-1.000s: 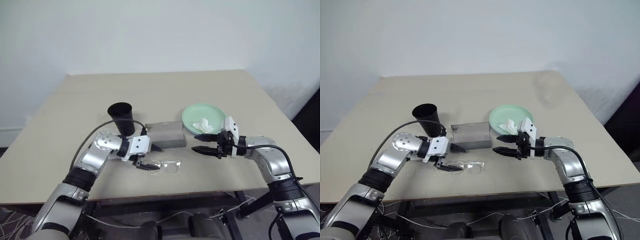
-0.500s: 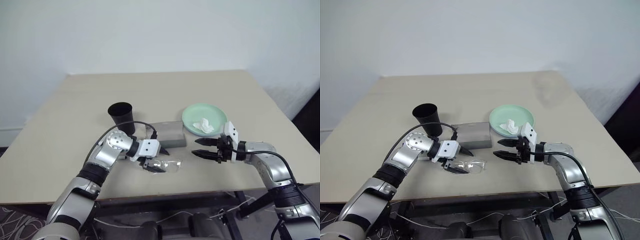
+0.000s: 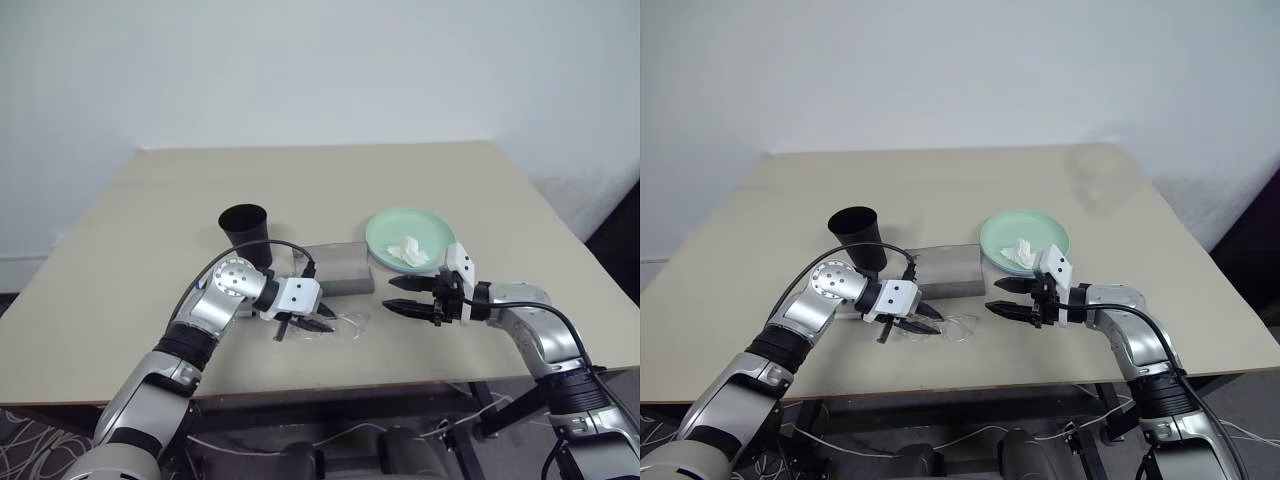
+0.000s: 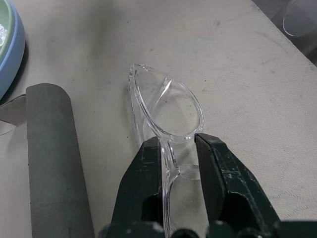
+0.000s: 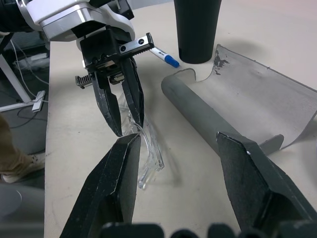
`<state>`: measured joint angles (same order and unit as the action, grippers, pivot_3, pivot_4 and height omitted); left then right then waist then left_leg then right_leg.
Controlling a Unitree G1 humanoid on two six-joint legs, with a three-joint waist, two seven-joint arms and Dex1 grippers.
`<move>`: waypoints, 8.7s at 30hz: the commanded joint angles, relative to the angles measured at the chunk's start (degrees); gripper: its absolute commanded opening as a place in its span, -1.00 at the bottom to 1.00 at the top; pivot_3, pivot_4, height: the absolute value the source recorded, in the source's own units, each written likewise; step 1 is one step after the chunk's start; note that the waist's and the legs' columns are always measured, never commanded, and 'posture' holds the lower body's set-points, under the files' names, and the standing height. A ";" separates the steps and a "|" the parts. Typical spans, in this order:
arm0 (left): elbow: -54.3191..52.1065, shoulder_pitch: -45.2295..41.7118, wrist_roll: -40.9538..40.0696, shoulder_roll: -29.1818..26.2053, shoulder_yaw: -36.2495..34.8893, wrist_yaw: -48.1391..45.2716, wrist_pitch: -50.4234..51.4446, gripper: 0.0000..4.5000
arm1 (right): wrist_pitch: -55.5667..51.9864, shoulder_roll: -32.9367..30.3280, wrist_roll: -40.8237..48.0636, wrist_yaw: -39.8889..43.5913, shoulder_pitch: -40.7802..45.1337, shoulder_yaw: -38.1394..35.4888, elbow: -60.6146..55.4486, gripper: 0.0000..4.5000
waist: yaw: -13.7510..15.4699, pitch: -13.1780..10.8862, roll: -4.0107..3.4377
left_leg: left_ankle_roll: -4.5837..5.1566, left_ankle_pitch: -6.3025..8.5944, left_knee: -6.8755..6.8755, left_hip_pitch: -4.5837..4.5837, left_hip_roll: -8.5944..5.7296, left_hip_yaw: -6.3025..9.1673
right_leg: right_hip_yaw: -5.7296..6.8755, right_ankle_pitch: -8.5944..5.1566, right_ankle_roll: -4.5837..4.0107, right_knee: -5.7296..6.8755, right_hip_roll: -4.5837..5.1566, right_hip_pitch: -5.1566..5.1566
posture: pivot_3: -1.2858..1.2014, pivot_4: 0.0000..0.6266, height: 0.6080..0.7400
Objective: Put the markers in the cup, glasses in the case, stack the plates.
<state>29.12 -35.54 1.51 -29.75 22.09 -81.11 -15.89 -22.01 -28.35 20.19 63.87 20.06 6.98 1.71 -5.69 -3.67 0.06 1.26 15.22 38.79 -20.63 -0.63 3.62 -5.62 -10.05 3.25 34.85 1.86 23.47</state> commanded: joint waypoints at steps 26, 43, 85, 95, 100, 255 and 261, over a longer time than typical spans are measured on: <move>-5.67 -3.78 -0.92 -3.38 -2.03 -1.80 3.10 -0.56 | 2.79 -0.30 -0.44 -1.65 2.29 -0.17 0.68 0.18 | 0.00 -0.01 0.02 | 0.00 0.00 -0.04 -0.02 0.00 0.01 | 0.01 0.00 0.00 0.00 0.00 0.04 | 0.03 -1.00 0.95; 2.78 -5.42 3.90 -1.04 0.21 0.72 -4.02 -0.56 | 3.27 0.01 -1.21 -2.76 1.83 0.03 0.99 0.18 | 0.00 -0.01 0.02 | 0.00 0.00 -0.03 -0.03 -0.01 0.01 | 0.00 0.00 0.01 0.00 0.00 0.03 | 0.03 -1.00 0.95; 12.16 -17.60 8.54 0.17 -3.16 15.64 -6.98 -0.99 | 9.68 0.31 -4.54 -6.06 6.13 -1.83 11.72 0.18 | 0.00 -0.01 0.04 | 0.01 0.00 0.00 -0.03 -0.05 0.02 | -0.01 0.02 0.02 0.02 -0.01 0.00 | 0.03 -1.00 0.95; 26.84 -23.31 18.99 4.64 1.51 28.24 -14.72 -0.99 | 9.75 0.29 -4.08 -6.78 4.73 -1.94 10.29 0.18 | 0.01 -0.01 0.05 | 0.02 0.00 -0.01 -0.07 -0.15 0.09 | -0.08 0.02 0.04 0.02 0.00 0.00 | 0.03 -1.00 0.95; 30.24 -23.93 20.98 5.66 2.41 30.10 -16.39 -0.99 | 9.54 0.33 -4.01 -7.21 4.21 -2.12 9.77 0.18 | 0.00 -0.01 0.05 | 0.02 0.00 -0.01 -0.07 -0.15 0.08 | -0.09 0.02 0.04 0.04 0.00 0.00 | 0.03 -1.00 0.95; 2.64 -8.81 -11.76 -0.66 -28.28 28.42 7.14 -0.98 | 7.96 2.81 -4.41 -7.17 7.57 -0.65 8.98 0.18 | -0.01 -0.03 0.14 | 0.24 -0.15 0.31 0.04 -0.01 0.01 | 0.01 -0.02 0.06 0.79 -0.01 0.06 | 0.03 -1.00 0.95; 11.64 -11.43 -9.55 0.76 -29.31 37.58 1.06 -0.98 | 8.30 3.01 -4.52 -6.91 8.16 -0.40 9.67 0.18 | -0.01 -0.03 0.15 | 0.24 -0.15 0.28 0.02 -0.03 0.04 | 0.02 -0.02 0.06 0.77 -0.01 0.07 | 0.03 -1.00 0.95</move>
<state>39.88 -44.41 -8.76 -28.80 -5.78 -46.27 -12.20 -14.78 -25.48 15.58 56.83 26.59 7.37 12.32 -5.70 -3.70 0.21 1.50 15.06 39.07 -20.62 -0.67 3.65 -5.60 -10.06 3.31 35.62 1.85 23.54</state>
